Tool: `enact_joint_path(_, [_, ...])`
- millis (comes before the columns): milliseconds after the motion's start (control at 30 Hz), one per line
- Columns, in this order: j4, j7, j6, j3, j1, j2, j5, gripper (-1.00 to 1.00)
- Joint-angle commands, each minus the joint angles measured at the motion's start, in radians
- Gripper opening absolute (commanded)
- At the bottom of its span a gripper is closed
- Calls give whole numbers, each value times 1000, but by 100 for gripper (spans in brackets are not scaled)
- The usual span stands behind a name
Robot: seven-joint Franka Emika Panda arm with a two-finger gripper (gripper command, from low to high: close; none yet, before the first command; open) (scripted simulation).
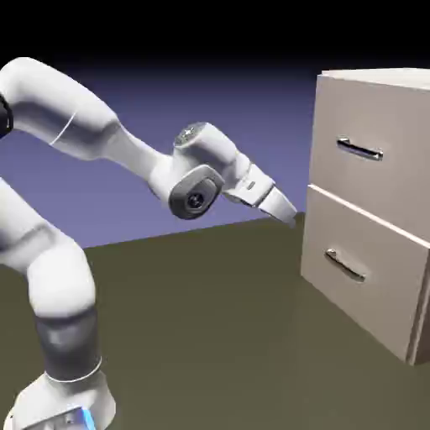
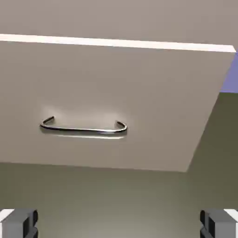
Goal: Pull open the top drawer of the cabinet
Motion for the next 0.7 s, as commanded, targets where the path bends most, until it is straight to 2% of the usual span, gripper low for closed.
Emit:
enact_joint_path(0, [11, -24, -4, 36, -35, 8, -39, 0])
enact_joint_path(667, [239, -512, -87, 761, -732, 165, -814, 0])
